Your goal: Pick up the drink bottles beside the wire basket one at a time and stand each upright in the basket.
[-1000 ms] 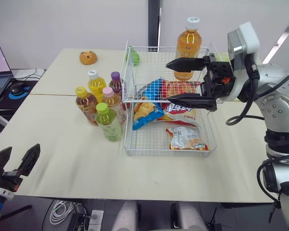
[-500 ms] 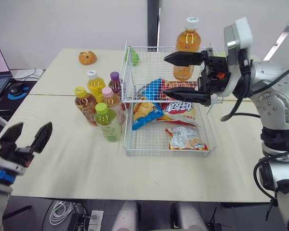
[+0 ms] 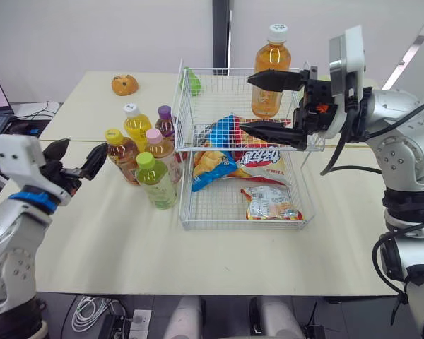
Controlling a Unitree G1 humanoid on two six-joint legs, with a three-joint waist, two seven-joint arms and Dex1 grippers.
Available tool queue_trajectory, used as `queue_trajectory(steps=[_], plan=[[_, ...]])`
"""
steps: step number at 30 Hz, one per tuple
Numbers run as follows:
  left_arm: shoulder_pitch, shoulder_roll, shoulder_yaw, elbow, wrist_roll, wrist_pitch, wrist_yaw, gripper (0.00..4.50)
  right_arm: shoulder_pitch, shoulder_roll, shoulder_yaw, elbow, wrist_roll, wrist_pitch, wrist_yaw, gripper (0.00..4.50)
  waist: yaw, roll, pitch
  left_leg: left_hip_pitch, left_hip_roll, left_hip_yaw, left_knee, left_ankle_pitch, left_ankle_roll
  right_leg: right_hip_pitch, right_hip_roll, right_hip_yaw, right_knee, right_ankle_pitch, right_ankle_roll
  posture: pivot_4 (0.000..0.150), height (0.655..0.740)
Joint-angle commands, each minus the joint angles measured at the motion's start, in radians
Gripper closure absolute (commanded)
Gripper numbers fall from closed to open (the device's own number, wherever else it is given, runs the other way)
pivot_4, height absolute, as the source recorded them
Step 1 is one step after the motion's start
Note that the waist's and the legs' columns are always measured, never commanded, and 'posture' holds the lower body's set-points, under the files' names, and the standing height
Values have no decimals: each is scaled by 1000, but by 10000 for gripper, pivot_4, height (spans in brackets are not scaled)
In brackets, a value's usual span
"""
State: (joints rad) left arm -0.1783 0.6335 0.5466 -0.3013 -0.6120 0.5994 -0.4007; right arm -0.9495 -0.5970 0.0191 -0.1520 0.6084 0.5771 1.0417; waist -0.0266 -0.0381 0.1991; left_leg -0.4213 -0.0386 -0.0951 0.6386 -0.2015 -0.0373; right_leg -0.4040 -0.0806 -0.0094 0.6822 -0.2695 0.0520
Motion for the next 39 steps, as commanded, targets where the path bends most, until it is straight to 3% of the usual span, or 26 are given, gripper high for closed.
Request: queue_trajectory(steps=[1, 16, 26, 30, 36, 39], plan=[[-60, 24, -43, 50, 42, -45, -13, 454, -2, -19, -41, -37, 11, 0, -13, 0, 0, 0, 0, 0, 0, 0, 0, 0, 0, 0, 0, 0, 0, 0, 0, 1500, 7400], [-234, 32, -158, 245, 156, -118, -68, 454, 26, -41, -59, -92, 24, 28, -58, 0, -1, 0, 0, 0, 0, 0, -2, 0, 0, -1, 0, 0, -1, 0, 0, 1500, 7400], [-260, 22, -192, 309, 197, -151, -84, 454, 28, -42, -66, -106, 27, 43, -72, 0, -2, 0, 0, 0, 0, -1, -3, 0, 0, -1, 0, 0, -1, 0, 0, 1500, 7400], [-274, 12, -189, 327, 196, -183, -96, 9112, 28, -41, -65, -104, 25, 41, -73, 0, -2, 0, 0, 0, 0, -1, -3, 0, 0, -1, 0, 0, -1, 0, 0, 1500, 7400], [-281, 14, -193, 343, 198, -182, -105, 29516, 31, -40, -67, -105, 27, 41, -74, 0, -3, 0, 0, 0, 0, -1, -3, 0, 0, -1, 0, 0, -1, 0, 0, 1500, 7400], [-285, 16, -195, 354, 201, -185, -108, 31333, 30, -41, -67, -103, 25, 39, -74, 0, -3, 0, 0, 0, 0, -1, -3, 0, 0, -1, 0, 0, -1, 0, 0, 1500, 7400]])
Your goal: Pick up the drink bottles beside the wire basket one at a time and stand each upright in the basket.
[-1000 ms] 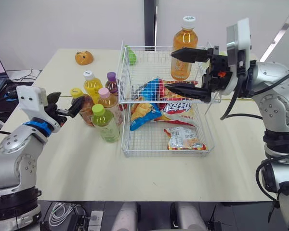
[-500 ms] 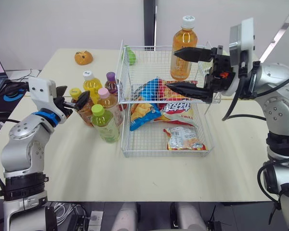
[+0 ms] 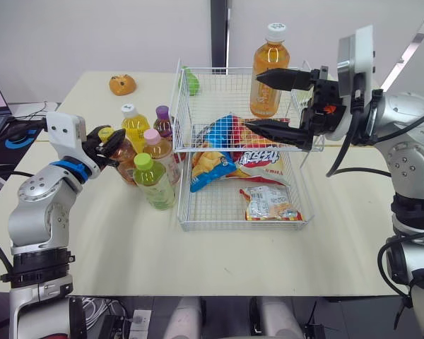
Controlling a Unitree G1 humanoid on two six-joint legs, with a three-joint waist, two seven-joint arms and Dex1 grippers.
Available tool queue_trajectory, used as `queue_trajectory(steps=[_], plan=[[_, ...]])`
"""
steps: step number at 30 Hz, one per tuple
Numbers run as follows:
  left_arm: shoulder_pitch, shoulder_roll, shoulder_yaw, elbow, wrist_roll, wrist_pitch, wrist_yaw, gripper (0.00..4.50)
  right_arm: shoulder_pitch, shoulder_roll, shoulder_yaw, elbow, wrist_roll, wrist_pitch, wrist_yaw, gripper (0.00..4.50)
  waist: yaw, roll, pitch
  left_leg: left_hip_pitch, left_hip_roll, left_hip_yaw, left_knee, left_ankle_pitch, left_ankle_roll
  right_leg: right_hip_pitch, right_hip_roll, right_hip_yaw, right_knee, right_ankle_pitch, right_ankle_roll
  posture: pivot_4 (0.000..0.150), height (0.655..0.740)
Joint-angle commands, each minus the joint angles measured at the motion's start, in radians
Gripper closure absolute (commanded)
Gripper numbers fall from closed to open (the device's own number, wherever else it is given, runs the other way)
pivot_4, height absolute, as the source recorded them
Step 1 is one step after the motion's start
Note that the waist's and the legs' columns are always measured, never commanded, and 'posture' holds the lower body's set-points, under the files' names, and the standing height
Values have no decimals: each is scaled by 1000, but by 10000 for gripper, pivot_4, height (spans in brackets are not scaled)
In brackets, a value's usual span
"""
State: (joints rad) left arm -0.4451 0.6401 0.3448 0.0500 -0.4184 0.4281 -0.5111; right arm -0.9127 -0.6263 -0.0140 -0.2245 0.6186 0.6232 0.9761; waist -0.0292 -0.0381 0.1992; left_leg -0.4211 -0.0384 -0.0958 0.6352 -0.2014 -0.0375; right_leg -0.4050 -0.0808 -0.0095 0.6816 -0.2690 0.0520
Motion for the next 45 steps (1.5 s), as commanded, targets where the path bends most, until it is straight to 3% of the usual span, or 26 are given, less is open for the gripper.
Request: queue_trajectory(steps=[1, 10, 21, 26, 37, 45], plan=[[-18, 10, 7, 6, 9, -14, 2, 31333, -7, -11, -35, -30, 15, -7, -9, 0, 0, 0, 0, 0, 0, 0, 0, 0, 0, 0, 0, 0, 0, 0, 0, 1500, 7400], [14, 46, 42, -56, -44, 34, -46, 31333, -9, -16, -34, -37, 18, -2, -10, 0, 0, 0, 0, 0, 0, 0, 0, 0, 0, 0, 0, 0, 0, 0, 0, 1500, 7400], [17, 349, 204, -27, -276, 238, -370, 31333, -19, -13, -19, -14, 15, -21, 17, 0, -3, 0, 1, 0, 3, 0, -5, 0, 0, -2, 0, 0, -2, 0, 0, 1500, 7400], [-25, 469, 211, 8, -316, 295, -477, 31333, -29, -1, -17, -6, 13, -23, 14, 0, -2, 0, 1, 0, 3, 0, -5, 0, 0, -1, 0, -1, -2, 0, 0, 1500, 7400], [-385, 656, 16, 184, -281, 319, -690, 31333, -22, 9, -19, -11, 9, -24, 5, 0, -3, 1, 1, 0, 8, 9, -5, 0, 0, -2, 4, 0, -2, 0, 0, 1500, 7400], [-772, 604, -200, 367, -190, 320, -809, 31333, 6, 3, -27, -19, -17, -52, -10, 0, -3, 0, 1, 0, 12, 10, -5, 0, 0, -3, 10, 0, -2, 1, -2, 1500, 7400]])
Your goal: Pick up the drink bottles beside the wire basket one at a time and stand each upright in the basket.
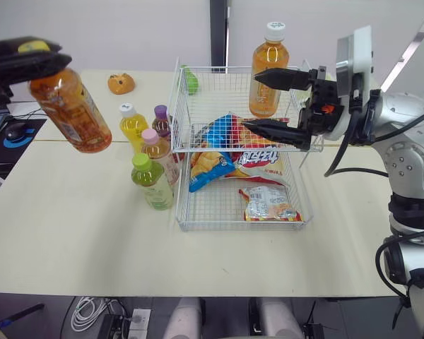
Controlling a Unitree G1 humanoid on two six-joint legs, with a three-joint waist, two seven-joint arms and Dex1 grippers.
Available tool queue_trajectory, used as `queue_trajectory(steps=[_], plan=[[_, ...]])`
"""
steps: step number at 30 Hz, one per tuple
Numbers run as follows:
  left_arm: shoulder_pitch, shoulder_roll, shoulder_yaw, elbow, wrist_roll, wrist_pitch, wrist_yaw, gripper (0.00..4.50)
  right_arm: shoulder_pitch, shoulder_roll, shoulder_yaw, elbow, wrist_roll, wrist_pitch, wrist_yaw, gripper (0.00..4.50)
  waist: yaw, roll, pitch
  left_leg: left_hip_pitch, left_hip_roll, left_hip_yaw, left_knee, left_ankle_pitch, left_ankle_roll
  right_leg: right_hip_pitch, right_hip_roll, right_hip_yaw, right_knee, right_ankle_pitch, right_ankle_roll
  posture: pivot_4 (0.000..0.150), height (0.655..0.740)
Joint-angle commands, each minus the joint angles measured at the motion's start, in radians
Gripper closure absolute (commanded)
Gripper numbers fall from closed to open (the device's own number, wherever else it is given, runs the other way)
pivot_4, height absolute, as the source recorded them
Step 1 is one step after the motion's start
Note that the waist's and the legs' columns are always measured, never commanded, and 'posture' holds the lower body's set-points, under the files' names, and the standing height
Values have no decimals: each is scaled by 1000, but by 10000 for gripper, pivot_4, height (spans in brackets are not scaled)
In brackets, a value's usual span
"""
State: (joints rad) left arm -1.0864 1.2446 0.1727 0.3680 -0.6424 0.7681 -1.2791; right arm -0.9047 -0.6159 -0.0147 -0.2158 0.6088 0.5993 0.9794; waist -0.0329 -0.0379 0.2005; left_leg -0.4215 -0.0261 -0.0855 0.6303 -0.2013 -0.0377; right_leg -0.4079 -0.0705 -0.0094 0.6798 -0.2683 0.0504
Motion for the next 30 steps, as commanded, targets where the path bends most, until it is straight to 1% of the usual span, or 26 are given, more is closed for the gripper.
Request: queue_trajectory(steps=[1, 7, 10, 15, 21, 27, 30], plan=[[-172, -10, -52, 76, 53, -23, -59, 31333, -1, -8, -27, -30, -9, -29, -16, 0, 0, 0, 0, 0, 0, 0, 0, 0, 0, 0, 1, 0, 0, 0, 0, 1500, 7400], [-429, -113, -162, 271, 172, -69, -154, 31333, 8, -17, -39, -45, -9, -18, -50, 0, -1, 0, 0, 0, 0, 1, 0, 0, 0, -1, 1, 1, 0, -1, 1, 1500, 7400], [-521, -172, -194, 363, 233, -123, -193, 31333, 8, -24, -47, -44, -9, -16, -66, 0, -1, 0, 0, -2, 0, 2, 0, 0, 0, -2, 1, 1, 0, -1, 1, 1500, 7400], [-648, -284, -199, 539, 321, -269, -191, 31333, 20, -42, -51, -54, -28, -26, -89, 0, -1, 0, 0, -4, 1, 2, 1, 0, 0, -4, 1, 1, 0, 0, 0, 1500, 7400], [-728, -408, -168, 691, 379, -426, -121, 31333, 39, -57, -67, -70, -41, -25, -120, 0, -1, 0, 1, -6, 0, 2, 1, 0, 0, -6, 1, 1, 1, 1, -1, 1500, 7400], [-775, -513, -127, 765, 390, -491, -86, 31333, 45, -63, -72, -81, -45, -20, -143, 0, -2, -1, 1, -11, 0, 2, 3, 0, 0, -12, 0, 1, 2, 1, -2, 1500, 7400], [-772, -556, -114, 789, 402, -531, -48, 31333, 45, -66, -72, -87, -45, -15, -154, 0, -2, -1, 1, -11, 0, 2, 3, 0, 0, -12, 0, 1, 2, 1, -2, 1500, 7400]])
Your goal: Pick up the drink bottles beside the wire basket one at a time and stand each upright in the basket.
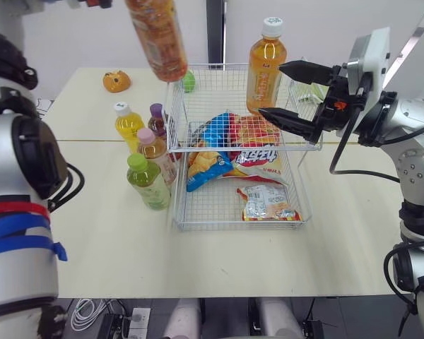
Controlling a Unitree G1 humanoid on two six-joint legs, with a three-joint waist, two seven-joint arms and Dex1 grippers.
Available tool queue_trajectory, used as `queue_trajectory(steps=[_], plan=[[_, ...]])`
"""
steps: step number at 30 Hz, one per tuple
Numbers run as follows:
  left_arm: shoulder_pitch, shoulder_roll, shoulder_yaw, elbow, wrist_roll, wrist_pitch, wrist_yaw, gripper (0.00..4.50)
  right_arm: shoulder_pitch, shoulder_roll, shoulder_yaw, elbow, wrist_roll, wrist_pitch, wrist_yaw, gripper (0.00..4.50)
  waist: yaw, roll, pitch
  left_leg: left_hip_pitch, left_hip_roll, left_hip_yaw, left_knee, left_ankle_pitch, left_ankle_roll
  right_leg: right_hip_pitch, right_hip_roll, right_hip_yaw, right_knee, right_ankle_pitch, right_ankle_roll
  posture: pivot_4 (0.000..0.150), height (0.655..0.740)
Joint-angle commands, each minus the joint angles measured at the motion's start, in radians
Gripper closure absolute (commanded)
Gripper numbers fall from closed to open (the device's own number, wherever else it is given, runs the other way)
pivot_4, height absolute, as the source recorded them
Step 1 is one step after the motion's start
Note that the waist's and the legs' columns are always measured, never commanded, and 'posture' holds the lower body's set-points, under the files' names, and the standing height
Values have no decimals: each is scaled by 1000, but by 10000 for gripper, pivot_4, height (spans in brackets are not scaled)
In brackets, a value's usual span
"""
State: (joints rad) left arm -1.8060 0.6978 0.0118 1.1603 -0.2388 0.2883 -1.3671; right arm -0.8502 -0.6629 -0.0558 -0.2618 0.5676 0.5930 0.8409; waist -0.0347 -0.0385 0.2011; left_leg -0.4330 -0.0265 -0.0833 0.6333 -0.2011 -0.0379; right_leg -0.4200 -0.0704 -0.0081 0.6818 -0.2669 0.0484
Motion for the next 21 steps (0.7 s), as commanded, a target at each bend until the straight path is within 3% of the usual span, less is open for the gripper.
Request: queue_trajectory(steps=[1, 7, 21], plan=[[-46, -28, 52, 4, 2, -65, 67, 31333, -8, -21, -31, -43, -5, -7, -18, 0, -1, 0, 0, 0, 0, 0, 0, 0, 0, 0, 0, 0, 0, 0, 0, 1500, 7400], [-6, -118, 76, 28, 22, -117, 191, 31333, -9, -24, -28, -50, -6, 1, -33, 0, 0, 0, 0, 0, -1, 0, 0, 0, 0, 0, 0, 0, 0, 0, 0, 1500, 7400], [102, -226, 79, 12, 46, -178, 247, 31333, 8, -29, -30, -54, -11, -3, -46, 0, 0, 0, 0, 0, -4, 0, 1, 0, 0, 0, 0, 0, 1, 0, -1, 1500, 7400]])
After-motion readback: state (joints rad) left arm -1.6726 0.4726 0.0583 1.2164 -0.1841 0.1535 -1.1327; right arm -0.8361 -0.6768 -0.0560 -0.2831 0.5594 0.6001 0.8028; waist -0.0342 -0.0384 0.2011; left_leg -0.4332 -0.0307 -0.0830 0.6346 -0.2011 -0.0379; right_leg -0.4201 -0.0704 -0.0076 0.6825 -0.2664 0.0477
